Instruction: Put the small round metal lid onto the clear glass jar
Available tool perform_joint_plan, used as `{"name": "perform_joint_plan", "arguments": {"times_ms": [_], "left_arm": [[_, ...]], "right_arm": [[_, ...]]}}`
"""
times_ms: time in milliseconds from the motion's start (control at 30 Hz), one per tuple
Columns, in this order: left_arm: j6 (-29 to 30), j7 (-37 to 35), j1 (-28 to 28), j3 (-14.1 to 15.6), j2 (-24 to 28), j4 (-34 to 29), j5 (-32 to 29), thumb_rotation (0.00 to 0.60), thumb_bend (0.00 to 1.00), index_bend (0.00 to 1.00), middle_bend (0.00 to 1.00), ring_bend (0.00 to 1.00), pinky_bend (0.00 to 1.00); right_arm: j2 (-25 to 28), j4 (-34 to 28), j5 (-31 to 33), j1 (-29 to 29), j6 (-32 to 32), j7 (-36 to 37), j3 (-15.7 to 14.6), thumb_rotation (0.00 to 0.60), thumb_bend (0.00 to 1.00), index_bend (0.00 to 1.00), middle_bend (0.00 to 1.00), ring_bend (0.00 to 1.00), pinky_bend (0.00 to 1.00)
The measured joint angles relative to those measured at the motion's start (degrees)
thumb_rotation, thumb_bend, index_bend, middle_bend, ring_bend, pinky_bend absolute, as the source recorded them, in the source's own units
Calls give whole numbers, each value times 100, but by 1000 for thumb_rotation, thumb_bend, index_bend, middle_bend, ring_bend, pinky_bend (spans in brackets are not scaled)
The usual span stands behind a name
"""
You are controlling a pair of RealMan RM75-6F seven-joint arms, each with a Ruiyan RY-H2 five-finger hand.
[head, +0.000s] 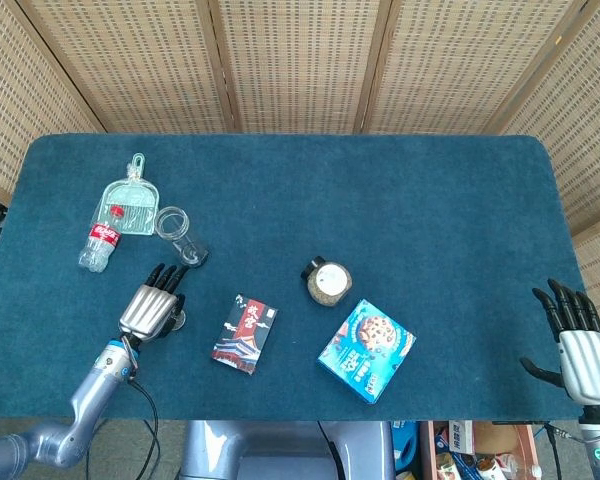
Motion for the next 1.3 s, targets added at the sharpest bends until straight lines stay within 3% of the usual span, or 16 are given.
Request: {"name": "perform_joint_plan", "arguments": {"times_ms": [767, 1067, 1300], "left_arm": [[250, -165, 54, 59, 47, 7, 143, 600, 416, 601, 0, 0, 0], [824, -169, 140, -3, 552, -745, 561, 600, 416, 601, 0, 0, 0], [1191, -113, 198, -133, 1274, -1796, 833, 600, 416, 602, 0, 0, 0]], "right_arm": [[27, -6, -3, -14, 16, 97, 0, 600, 50, 119, 0, 0, 7], [35, -15, -7, -21, 28, 100, -1, 600, 49, 119, 0, 0, 7], [43, -37, -18, -29, 39, 85, -8, 600, 49, 119, 0, 0, 6]]}}
